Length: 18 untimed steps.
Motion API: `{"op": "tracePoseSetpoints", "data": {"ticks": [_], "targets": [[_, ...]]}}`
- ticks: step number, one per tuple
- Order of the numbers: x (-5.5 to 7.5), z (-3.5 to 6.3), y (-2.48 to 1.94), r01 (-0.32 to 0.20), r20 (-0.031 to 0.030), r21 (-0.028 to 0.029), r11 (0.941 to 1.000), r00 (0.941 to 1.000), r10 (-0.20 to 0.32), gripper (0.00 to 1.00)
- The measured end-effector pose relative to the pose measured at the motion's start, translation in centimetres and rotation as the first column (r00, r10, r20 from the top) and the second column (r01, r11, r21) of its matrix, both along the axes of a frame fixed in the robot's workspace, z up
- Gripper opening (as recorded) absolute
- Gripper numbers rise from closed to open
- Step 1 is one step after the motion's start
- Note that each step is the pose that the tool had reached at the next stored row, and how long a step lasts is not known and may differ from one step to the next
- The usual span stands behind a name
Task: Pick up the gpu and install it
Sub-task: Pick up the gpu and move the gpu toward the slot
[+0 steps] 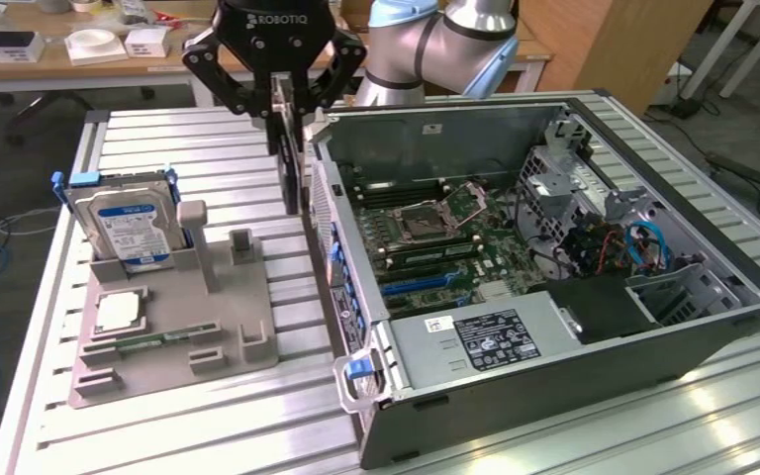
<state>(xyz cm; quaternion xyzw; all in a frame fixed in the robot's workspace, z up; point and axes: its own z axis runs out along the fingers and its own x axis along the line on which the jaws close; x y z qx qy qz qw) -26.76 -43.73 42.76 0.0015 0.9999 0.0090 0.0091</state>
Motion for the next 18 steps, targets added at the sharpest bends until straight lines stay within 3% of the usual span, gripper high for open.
{"op": "tracePoseSetpoints", "data": {"ticks": [18], "targets": [[1.03,0.0,0.0,0.0,0.0001,0.0001,1.0,1.0,0.0,0.26]]}}
